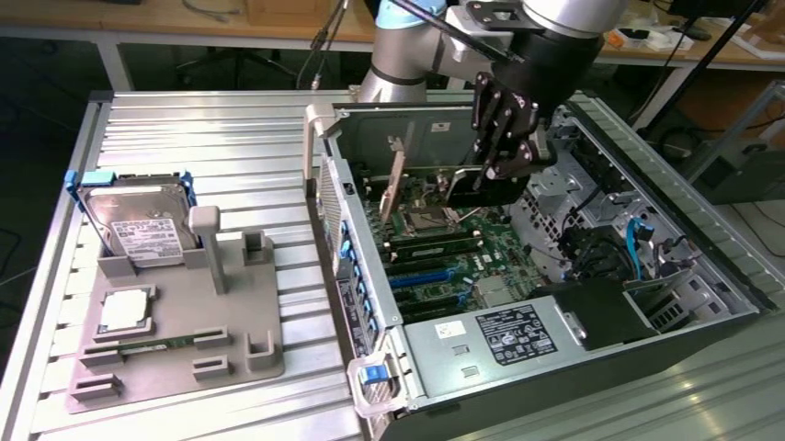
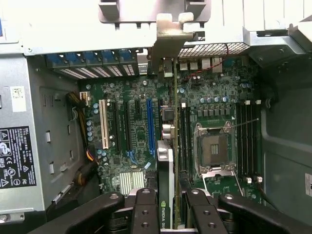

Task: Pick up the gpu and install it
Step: 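Insert the gpu into the slot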

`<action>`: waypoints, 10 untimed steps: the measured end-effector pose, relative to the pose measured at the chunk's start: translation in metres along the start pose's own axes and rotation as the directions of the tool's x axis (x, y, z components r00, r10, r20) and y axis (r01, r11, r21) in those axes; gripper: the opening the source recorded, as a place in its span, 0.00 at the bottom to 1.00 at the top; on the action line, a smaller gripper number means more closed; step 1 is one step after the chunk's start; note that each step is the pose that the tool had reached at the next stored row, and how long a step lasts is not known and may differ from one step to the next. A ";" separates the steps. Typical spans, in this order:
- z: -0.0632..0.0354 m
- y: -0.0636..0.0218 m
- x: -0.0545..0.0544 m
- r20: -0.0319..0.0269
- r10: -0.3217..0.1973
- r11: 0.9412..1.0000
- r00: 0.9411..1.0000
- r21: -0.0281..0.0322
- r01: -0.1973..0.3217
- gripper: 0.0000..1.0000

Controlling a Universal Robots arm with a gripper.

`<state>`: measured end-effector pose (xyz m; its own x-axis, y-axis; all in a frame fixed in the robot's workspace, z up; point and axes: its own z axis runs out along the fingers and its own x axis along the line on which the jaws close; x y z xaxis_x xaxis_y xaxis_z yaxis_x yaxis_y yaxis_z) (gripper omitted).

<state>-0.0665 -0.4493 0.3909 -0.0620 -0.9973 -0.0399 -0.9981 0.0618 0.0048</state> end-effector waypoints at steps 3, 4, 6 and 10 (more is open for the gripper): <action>0.0057 -0.0001 0.000 0.000 0.000 1.000 1.000 0.000 0.000 0.27; 0.0057 -0.0001 0.000 0.000 0.000 1.000 1.000 0.000 0.000 0.27; 0.0057 -0.0001 0.000 0.000 0.000 1.000 1.000 0.000 0.000 0.27; 0.0057 -0.0001 0.000 0.000 0.000 1.000 1.000 0.000 0.000 0.27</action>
<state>-0.0664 -0.4493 0.3852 -0.0619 -0.9973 -0.0399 -0.9981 0.0618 0.0047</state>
